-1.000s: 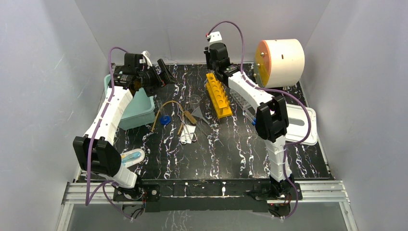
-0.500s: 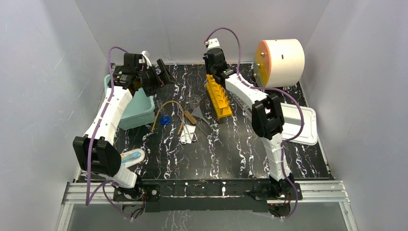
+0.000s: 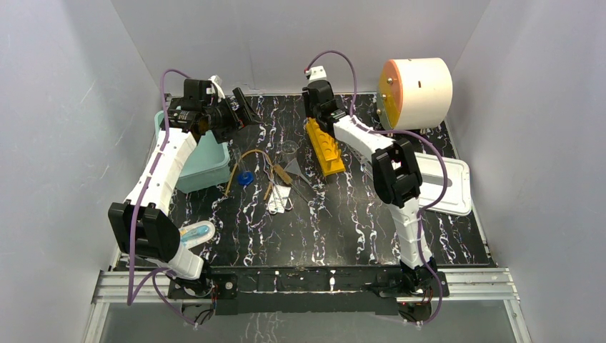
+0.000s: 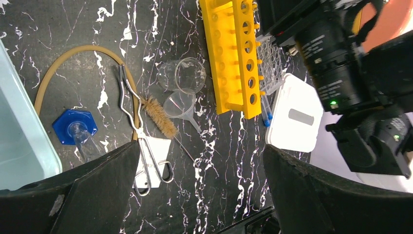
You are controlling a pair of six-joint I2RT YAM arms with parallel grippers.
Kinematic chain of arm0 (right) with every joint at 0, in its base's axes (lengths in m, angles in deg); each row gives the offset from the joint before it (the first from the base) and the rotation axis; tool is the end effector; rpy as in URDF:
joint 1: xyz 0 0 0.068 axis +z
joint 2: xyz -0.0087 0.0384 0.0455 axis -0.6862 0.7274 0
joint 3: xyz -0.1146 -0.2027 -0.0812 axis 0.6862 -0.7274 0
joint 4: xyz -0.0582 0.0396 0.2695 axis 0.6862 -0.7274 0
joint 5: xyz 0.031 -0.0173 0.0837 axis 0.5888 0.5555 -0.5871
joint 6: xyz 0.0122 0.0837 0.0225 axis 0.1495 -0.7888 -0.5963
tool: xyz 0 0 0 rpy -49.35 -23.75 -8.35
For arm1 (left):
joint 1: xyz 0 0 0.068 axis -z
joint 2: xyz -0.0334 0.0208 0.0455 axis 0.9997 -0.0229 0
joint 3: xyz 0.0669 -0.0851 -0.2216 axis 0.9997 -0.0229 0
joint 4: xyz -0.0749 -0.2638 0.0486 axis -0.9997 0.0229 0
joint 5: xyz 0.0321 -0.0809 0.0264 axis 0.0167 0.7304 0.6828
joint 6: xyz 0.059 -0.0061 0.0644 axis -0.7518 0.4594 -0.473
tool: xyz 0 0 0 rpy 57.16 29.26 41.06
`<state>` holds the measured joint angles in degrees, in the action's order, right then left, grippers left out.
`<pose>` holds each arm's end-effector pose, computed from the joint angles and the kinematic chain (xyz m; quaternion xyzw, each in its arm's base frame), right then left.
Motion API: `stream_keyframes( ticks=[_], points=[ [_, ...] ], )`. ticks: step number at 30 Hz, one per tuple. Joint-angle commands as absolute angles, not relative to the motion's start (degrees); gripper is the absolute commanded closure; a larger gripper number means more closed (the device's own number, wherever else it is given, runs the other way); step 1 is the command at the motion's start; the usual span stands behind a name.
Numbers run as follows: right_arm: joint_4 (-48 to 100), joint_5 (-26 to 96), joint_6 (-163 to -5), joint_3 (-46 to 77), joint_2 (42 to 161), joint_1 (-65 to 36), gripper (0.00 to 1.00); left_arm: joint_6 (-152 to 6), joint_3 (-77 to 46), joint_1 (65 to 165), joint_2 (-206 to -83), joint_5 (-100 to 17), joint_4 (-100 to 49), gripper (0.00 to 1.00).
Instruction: Organize the chemistry lab equipment
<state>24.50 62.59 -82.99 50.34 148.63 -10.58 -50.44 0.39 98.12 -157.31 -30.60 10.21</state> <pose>0.4979 0.2887 0.2252 -0.0898 0.8066 0.0532 0.5817 0.3875 -0.0901 0.3270 -0.1100 0.8675 -0.3071 0.3755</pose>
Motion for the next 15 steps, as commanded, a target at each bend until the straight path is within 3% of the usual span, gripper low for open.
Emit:
stream_keyframes(
  ticks=[1, 4, 9, 15],
  points=[
    [32.12, 63.44, -83.21, 45.95, 145.11, -10.68, 0.6, -51.1, 0.45, 97.57, -156.73, -29.99, 11.24, 0.02],
    [32.15, 63.1, -83.37, 45.2, 144.39, -10.69, 0.53, -51.1, 0.53, 97.58, -156.72, -29.83, 11.19, 0.02],
    [21.02, 61.13, -85.37, 53.89, 141.67, -10.63, 0.23, -51.27, 0.67, 97.52, -156.34, -29.52, 11.24, 0.02],
    [12.79, 55.68, -87.69, 51.73, 132.55, -11.03, 0.17, -52.99, 0.07, 97.51, -154.55, -29.31, 11.4, 0.02]
  ],
)
